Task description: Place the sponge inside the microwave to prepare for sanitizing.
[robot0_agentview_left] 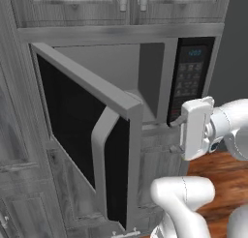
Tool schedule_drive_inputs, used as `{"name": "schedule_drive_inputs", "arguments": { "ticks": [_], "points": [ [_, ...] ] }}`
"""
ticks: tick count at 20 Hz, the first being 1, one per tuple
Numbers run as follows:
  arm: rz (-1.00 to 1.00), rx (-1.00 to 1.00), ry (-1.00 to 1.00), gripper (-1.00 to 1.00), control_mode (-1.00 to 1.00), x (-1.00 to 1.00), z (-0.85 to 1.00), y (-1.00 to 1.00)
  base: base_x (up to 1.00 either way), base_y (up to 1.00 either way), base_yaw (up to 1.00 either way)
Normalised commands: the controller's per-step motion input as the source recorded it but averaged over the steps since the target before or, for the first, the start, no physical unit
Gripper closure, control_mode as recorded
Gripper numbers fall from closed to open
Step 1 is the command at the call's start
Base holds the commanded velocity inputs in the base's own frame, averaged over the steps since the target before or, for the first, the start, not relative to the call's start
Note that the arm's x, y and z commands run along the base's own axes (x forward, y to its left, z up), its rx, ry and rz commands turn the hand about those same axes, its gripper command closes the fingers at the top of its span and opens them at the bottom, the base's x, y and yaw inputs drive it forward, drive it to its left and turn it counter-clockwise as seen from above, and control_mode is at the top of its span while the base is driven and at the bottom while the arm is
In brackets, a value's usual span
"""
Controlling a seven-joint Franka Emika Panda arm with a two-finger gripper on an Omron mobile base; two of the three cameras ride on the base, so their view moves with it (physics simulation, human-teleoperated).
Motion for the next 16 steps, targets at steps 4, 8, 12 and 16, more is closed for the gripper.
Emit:
{"name": "schedule_drive_inputs", "arguments": {
  "ticks": [4, 8, 12, 16],
  "points": [
    [0.29, 0.17, 0.14, -1.0, -1.0, 0.25, -0.38, 0.83, 0.0, 0.0, 0.0],
    [0.04, 0.12, 0.04, -1.0, -1.0, 0.02, -0.43, 0.67, 0.0, 0.0, 0.0],
    [0.0, 0.06, 0.01, -1.0, -1.0, 0.0, -0.47, 0.87, 0.0, 0.0, 0.0],
    [0.01, 0.0, 0.0, -1.0, -1.0, 0.0, -0.26, 1.0, 0.0, 0.0, 0.0]
  ]
}}
